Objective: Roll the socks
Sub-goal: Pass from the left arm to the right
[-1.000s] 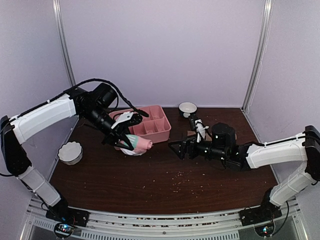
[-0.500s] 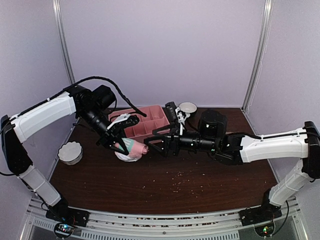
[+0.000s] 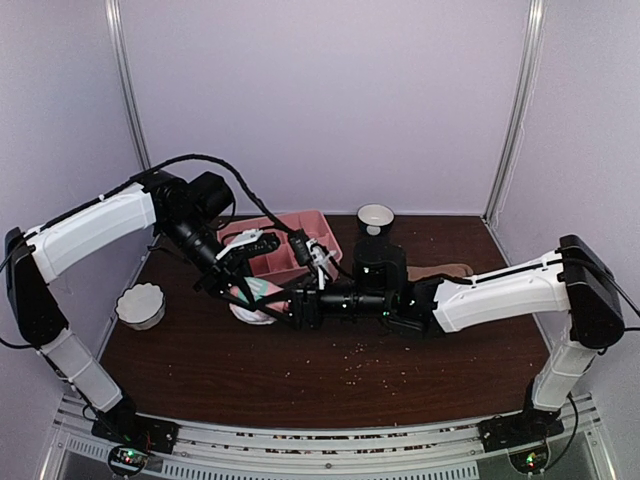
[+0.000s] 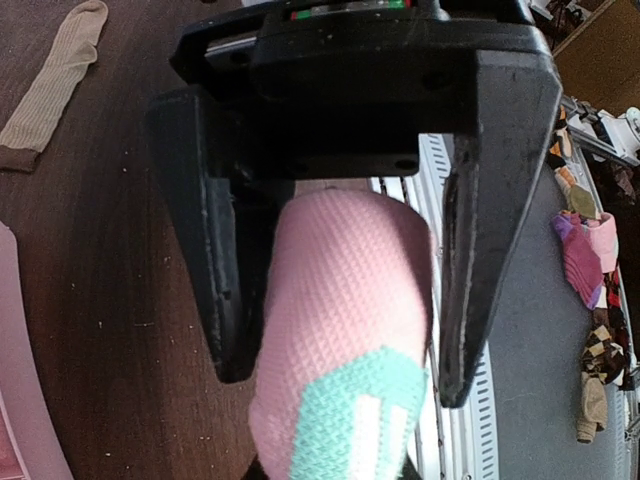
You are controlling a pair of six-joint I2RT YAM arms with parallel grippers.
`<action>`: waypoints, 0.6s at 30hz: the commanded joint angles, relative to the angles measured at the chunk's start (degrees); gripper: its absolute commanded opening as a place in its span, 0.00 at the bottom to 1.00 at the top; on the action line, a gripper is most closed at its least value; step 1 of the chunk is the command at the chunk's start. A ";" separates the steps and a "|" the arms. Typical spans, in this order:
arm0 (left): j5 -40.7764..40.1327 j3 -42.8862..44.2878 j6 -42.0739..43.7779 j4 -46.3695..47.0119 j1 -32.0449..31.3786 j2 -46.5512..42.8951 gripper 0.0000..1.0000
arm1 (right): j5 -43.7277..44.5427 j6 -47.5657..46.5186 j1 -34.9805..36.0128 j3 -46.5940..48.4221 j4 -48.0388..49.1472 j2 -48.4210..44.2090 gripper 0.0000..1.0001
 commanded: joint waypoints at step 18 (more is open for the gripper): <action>-15.04 -0.77 0.94 14.30 -1.02 -15.56 0.98 | 1.68 10.57 -1.01 2.61 -2.52 0.51 0.00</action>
